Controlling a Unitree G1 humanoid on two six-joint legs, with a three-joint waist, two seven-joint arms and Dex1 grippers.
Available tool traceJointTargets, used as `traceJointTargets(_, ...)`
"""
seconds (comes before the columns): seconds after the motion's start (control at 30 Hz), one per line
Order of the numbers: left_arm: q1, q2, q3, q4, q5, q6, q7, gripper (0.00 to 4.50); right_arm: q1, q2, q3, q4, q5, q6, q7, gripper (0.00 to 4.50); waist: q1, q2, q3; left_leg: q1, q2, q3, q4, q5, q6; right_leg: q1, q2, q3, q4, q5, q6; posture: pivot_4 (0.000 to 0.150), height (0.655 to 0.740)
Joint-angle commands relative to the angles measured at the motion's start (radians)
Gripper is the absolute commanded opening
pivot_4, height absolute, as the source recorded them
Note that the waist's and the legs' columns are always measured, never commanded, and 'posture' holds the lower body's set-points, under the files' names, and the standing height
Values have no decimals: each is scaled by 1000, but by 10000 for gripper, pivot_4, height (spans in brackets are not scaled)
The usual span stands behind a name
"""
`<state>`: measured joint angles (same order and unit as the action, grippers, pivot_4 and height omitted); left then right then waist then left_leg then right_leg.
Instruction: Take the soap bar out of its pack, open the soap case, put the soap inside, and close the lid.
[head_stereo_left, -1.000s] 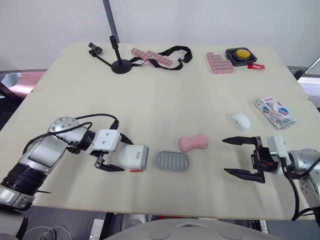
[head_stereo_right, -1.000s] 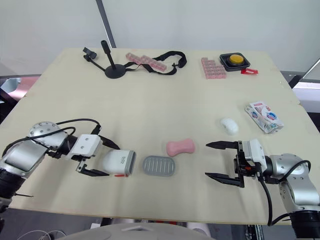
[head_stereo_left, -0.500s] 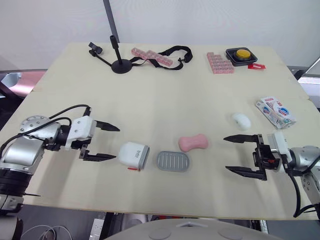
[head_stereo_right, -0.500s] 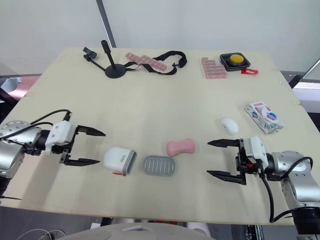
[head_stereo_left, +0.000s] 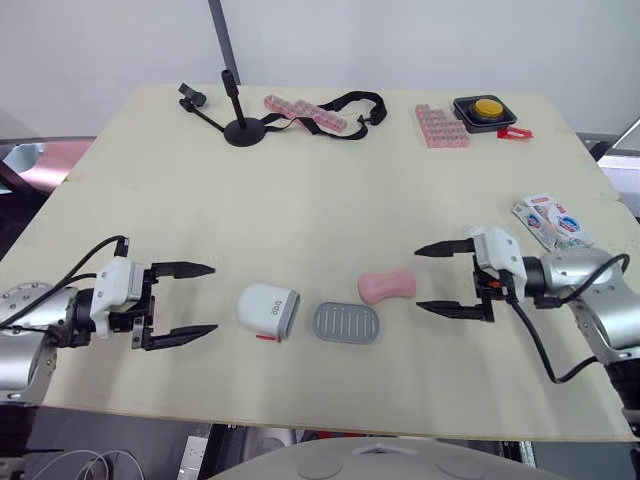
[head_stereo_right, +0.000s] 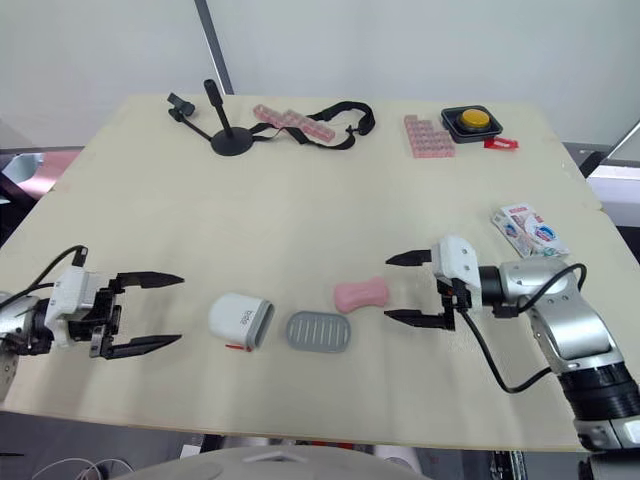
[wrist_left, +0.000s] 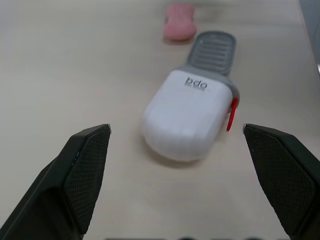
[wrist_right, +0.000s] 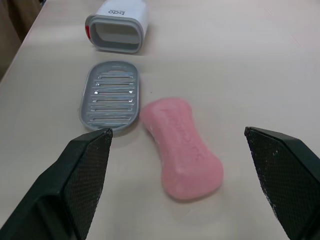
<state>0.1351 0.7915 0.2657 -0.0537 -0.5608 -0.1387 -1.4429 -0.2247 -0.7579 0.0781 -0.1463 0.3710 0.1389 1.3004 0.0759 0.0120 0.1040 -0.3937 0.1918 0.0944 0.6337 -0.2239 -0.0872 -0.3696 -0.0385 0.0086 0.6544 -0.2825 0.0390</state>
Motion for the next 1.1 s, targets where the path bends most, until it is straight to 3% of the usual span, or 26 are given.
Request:
traceJointTargets(0.03, 75, -32, 45, -109, -49, -26, 14, 44911, -77, -19, 65, -16, -54, 6, 30, 45000, -5, 0, 0, 0, 1, 0, 0, 0, -1, 0, 1, 0, 0, 0, 0, 1500, 7400)
traceJointTargets(0.3, 181, -82, 39, -201, -53, -11, 64, 44911, -211, -4, 151, 16, -137, 61, 12, 45000, -4, 0, 0, 1, 3, 0, -1, 0, -3, 0, 4, 1, 0, 0, 0, 1500, 7400)
traceJointTargets(0.6, 269, -127, -1, -234, -4, -82, 59, 44911, -257, 50, 272, 31, -238, 142, -33, 45000, -6, 0, 0, 1, 6, 0, -1, 1, -7, 0, 7, 1, 0, 0, 0, 1500, 7400)
traceJointTargets(1.07, 344, -133, -17, -207, 34, -169, 62, 44911, -319, 99, 360, 173, -338, 56, -20, 45000, -8, 0, 0, 2, 7, 0, -1, 0, -9, 1, 7, 1, 0, 0, 0, 1500, 7400)
traceJointTargets(1.1, 342, -133, -18, -209, 34, -166, 67, 44976, -323, 102, 363, 182, -343, 51, -17, 42439, -9, 0, 0, 2, 7, 0, -1, 0, -9, 1, 7, 1, 0, 0, 0, 1500, 7400)
